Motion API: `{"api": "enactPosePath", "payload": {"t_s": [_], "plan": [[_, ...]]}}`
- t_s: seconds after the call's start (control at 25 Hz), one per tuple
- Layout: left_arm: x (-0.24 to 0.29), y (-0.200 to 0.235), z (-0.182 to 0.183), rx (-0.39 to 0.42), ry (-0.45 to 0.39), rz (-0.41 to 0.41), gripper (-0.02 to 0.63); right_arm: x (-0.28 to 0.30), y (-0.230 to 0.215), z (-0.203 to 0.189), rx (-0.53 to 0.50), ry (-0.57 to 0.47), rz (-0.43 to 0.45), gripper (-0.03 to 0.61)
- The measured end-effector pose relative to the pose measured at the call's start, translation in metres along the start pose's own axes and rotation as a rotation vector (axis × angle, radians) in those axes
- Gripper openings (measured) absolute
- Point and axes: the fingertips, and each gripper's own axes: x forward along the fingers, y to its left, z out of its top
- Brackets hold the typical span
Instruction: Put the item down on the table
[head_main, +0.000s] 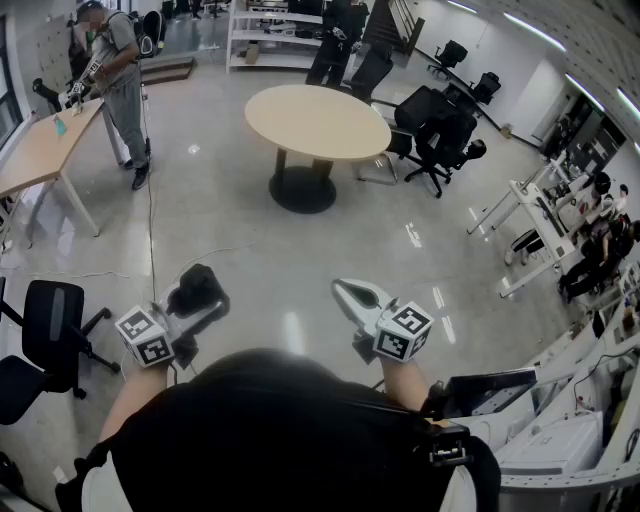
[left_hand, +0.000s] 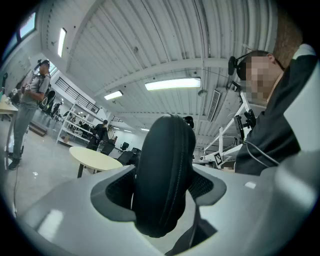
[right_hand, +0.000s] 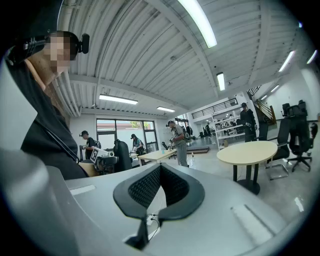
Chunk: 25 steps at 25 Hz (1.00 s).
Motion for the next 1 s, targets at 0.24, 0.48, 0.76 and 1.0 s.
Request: {"api": "enactPosePath", "payload": {"t_s": [0.24, 0.48, 0.76, 1.0], "plan": [[-0.003, -0.001, -0.003, 0.0, 0.005, -0.001, 0.307, -0.001, 0.004, -0.002, -0.001, 0.009, 0.003, 0.011], [-0.001, 0.0, -0.003, 0.004, 0.0, -0.002, 0.307, -0.003, 0.0, 0.002, 0.007, 0.002, 0.006, 0.012], [0.015, -0.011, -0.009, -0.003, 0.0, 0.01, 0.307, -0.019, -0.013, 0.001, 0.078, -0.026, 0.034, 0.014], [0.028, -0.02, -0.016, 0.004, 0.004, 0.012, 0.307, -0.031, -0.021, 0.0, 0.082, -0.026, 0.049, 0.014]]}}
